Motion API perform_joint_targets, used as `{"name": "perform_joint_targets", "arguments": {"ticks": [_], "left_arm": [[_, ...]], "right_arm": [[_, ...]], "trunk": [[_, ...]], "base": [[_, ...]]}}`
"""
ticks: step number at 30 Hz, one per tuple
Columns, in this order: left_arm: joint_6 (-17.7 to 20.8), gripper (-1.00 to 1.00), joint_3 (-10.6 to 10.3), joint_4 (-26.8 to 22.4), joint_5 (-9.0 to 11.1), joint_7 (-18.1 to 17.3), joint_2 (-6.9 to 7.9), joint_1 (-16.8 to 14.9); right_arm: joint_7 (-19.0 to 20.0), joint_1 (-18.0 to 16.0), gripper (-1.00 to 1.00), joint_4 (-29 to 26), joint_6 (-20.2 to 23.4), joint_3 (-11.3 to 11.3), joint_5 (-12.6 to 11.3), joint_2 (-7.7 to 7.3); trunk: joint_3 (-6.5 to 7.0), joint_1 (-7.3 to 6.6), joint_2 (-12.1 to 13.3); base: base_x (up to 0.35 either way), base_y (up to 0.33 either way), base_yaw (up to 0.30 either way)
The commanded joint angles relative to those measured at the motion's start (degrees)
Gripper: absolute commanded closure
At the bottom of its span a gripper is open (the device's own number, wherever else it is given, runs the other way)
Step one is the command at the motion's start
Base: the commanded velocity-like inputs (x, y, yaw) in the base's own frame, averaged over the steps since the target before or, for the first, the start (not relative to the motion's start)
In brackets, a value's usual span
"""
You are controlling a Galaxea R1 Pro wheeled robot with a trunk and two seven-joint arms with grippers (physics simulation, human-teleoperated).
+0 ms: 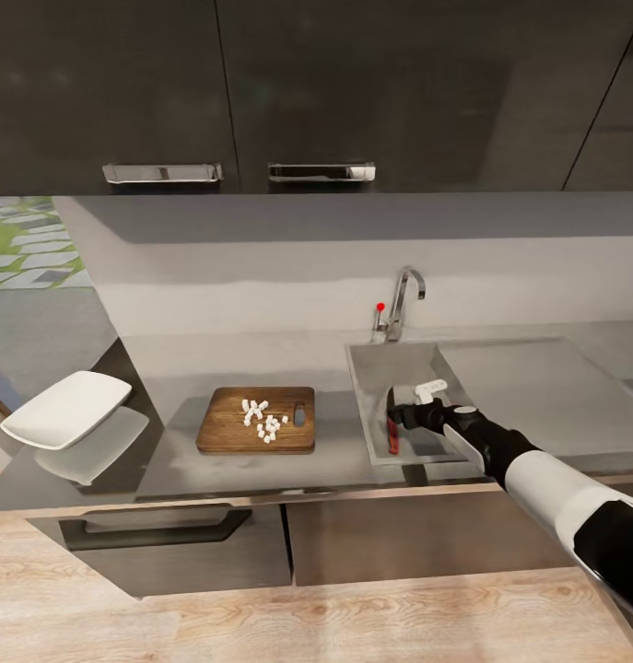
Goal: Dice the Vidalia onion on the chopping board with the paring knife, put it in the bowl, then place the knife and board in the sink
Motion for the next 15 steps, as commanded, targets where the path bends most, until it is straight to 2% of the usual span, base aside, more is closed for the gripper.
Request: {"name": "perform_joint_targets", "arguments": {"ticks": [1, 5, 7, 8, 10, 11, 12, 13, 14, 15], "left_arm": [[-0.07, -1.0, -0.49, -0.13, 0.14, 0.59, 0.06, 0.01], [-0.07, -1.0, -0.49, -0.09, 0.14, 0.59, 0.09, 0.01], [-0.07, -1.0, -0.49, -0.04, 0.14, 0.59, 0.11, 0.01], [-0.07, -1.0, -0.49, -0.04, 0.14, 0.59, 0.1, 0.01], [-0.07, -1.0, -0.49, -0.04, 0.14, 0.59, 0.09, 0.01], [-0.07, -1.0, -0.49, -0.04, 0.14, 0.59, 0.11, 0.01], [-0.07, -1.0, -0.49, -0.04, 0.14, 0.59, 0.11, 0.01], [-0.07, -1.0, -0.49, -0.04, 0.14, 0.59, 0.1, 0.01], [-0.07, -1.0, -0.49, -0.03, 0.14, 0.59, 0.11, 0.01], [-0.07, -1.0, -0.49, -0.01, 0.14, 0.59, 0.12, 0.01]], "right_arm": [[0.21, -0.06, -1.0, -0.46, 0.24, 0.22, -0.36, -0.11], [2.83, -0.06, -1.0, -3.35, 0.33, -0.1, -0.31, -0.58], [3.23, -0.05, -1.0, -7.74, 0.56, -0.18, -0.3, -1.13], [3.24, -0.05, -1.0, -9.98, 0.65, -0.18, -0.3, -1.97], [2.89, -0.02, -1.0, -17.14, 1.03, -0.15, -0.51, -5.2], [1.9, 0.05, -1.0, -21.71, 1.29, -0.1, -0.74, -7.43], [0.51, 0.32, -1.0, -24.36, 1.38, -0.08, -0.83, -8.72], [-1.6, 0.92, -1.0, -26.58, 1.45, -0.07, -0.89, -9.63], [-5.67, 2.45, -1.0, -29.37, 1.48, -0.1, -0.94, -10.48], [-8.64, 3.63, -1.0, -31.41, 1.44, -0.13, -0.96, -10.82]], "trunk": [[-0.1, 0.04, -0.11], [-0.1, 0.04, -0.11], [-0.1, 0.04, -0.11], [-0.1, 0.04, -0.11], [-0.1, 0.04, -0.11], [-0.1, 0.04, -0.11], [-0.1, 0.04, -0.11], [-0.1, 0.04, -0.11], [-0.1, 0.04, -0.11], [-0.1, 0.04, -0.11]], "base": [[0.0, 0.0, 0.0], [0.0, 0.0, 0.0], [0.0, 0.0, 0.0], [0.0, 0.0, 0.0], [0.0, 0.0, 0.0], [0.0, 0.0, 0.0], [0.0, 0.0, 0.0], [0.0, 0.0, 0.0], [0.0, 0.0, 0.0], [0.0, 0.0, 0.0]]}}
